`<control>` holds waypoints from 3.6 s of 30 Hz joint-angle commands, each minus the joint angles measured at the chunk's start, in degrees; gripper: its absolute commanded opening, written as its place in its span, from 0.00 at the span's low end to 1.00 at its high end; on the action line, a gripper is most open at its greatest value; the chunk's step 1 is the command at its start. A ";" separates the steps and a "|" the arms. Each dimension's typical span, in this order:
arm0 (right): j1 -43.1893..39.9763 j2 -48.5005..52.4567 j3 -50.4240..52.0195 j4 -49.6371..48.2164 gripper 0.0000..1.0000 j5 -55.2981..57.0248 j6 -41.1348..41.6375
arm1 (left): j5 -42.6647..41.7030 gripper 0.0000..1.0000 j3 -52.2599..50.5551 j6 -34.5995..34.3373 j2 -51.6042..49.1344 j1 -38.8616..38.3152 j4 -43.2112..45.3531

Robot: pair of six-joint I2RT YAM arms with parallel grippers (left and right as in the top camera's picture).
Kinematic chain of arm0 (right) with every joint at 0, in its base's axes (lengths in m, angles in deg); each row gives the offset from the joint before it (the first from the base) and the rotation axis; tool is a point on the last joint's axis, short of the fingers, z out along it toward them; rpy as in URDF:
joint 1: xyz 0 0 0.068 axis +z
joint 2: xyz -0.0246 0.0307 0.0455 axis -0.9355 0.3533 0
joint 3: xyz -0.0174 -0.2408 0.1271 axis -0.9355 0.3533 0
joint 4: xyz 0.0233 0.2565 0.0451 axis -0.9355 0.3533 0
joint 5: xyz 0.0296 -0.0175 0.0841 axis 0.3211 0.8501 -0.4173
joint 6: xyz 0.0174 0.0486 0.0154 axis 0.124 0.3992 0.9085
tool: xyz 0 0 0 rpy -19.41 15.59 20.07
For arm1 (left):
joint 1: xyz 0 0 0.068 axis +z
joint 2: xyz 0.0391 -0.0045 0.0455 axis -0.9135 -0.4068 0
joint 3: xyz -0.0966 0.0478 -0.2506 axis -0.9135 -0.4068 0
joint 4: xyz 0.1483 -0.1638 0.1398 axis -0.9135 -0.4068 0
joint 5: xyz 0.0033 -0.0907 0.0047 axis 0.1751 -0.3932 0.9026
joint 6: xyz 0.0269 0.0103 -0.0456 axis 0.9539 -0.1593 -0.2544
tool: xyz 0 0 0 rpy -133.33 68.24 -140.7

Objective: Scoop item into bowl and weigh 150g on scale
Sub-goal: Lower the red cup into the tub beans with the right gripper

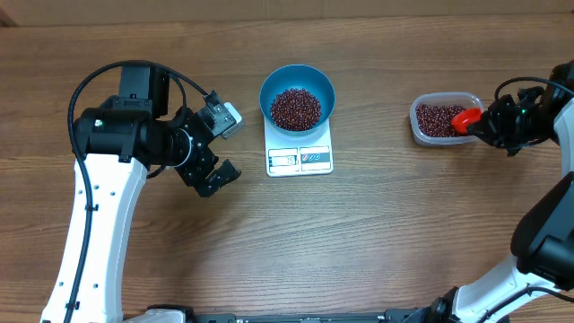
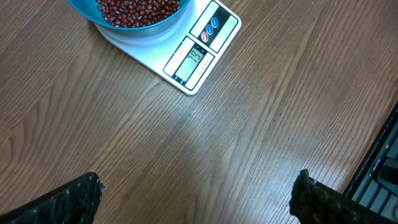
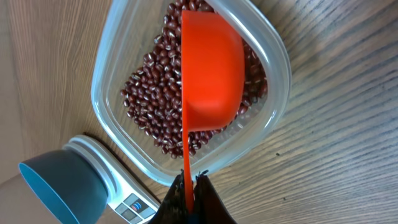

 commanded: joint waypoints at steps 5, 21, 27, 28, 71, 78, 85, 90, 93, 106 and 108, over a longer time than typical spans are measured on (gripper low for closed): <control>-0.52 -1.75 0.17 -2.38 0.04 4.39 0.92 | -0.13 1.00 1.14 -0.42 0.72 0.22 0.04; -0.52 -1.75 0.17 -5.70 0.14 7.04 0.94 | -0.13 1.00 1.14 -0.42 0.72 0.22 0.04; -0.50 -1.75 0.17 -6.54 0.24 7.02 0.94 | -0.13 0.99 1.16 -0.42 0.72 0.22 0.04; -0.50 -1.75 0.17 -6.60 0.24 7.02 0.94 | -0.13 1.00 1.14 -0.42 0.72 0.22 0.04; -0.46 -1.75 0.20 -3.72 0.07 1.84 -11.82 | -0.13 1.00 1.16 -0.42 0.72 0.22 0.04; -0.46 -1.77 0.17 -2.56 0.04 1.84 -13.92 | -0.13 1.00 1.16 -0.42 0.72 0.22 0.04; -0.37 -3.65 -1.11 -0.68 0.04 -0.28 -19.89 | -0.13 1.00 1.14 -0.42 0.72 0.22 0.04; 0.50 -7.08 -1.11 -0.68 0.04 1.11 -22.62 | -0.13 1.00 1.14 -0.42 0.70 0.22 0.04; 1.88 -9.16 -1.11 -0.70 0.04 4.33 -22.62 | -0.13 0.99 1.14 -0.42 0.72 0.22 0.04; 11.30 -11.87 -1.09 -0.46 0.04 21.18 -22.56 | -0.13 1.00 1.16 -0.42 0.72 0.22 0.04; 13.11 -11.80 -1.05 -1.18 0.04 25.49 -22.51 | -0.13 1.00 1.14 -0.42 0.72 0.22 0.04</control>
